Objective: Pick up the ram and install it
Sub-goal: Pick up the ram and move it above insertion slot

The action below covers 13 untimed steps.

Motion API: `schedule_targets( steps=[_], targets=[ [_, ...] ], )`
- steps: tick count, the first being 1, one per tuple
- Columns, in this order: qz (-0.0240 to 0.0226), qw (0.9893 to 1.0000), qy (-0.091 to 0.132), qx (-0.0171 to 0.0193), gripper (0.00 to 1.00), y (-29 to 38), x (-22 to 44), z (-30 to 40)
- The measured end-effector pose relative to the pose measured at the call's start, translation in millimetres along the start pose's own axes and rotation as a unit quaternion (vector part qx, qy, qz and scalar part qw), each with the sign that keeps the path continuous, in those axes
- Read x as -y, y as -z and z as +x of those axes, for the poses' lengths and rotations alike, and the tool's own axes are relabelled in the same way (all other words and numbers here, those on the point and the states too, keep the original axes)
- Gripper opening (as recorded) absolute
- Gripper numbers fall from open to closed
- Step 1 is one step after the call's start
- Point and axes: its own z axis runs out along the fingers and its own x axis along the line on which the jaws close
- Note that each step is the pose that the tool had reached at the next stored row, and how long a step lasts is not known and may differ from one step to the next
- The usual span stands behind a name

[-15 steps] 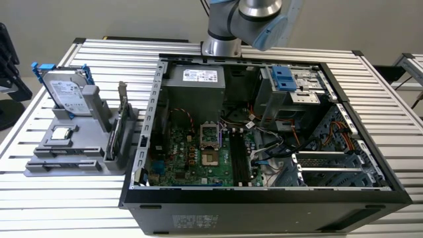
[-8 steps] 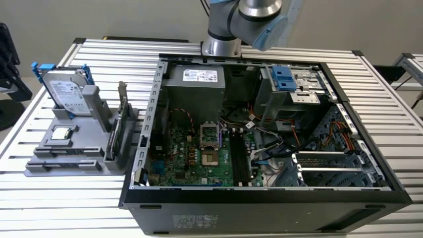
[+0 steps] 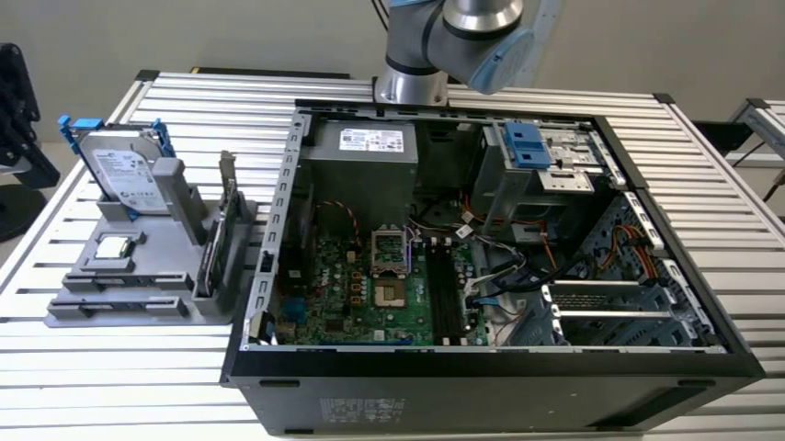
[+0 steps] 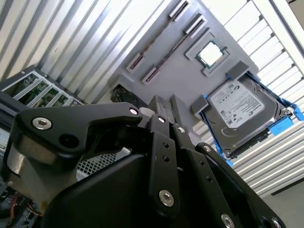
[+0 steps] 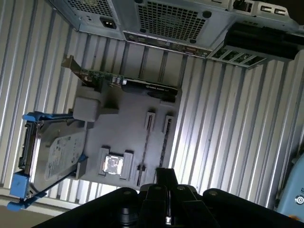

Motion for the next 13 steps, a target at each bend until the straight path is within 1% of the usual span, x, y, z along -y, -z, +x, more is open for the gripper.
schedule_targets(
  steps=[3,6,10,13],
  targets=[
    [-0.0001,0.9999,-0.016,0.0007,0.00,-0.3,0.2,0.0],
    [0.0000,0.9995,-0.032,0.0014,0.00,-0.4,0.4,0.0],
    [0.0000,0.9986,-0.052,0.0023,0.00,-0.6,0.7,0.1],
    [0.0000,0.9977,-0.068,0.0030,0.00,-0.7,1.0,0.1]
  ],
)
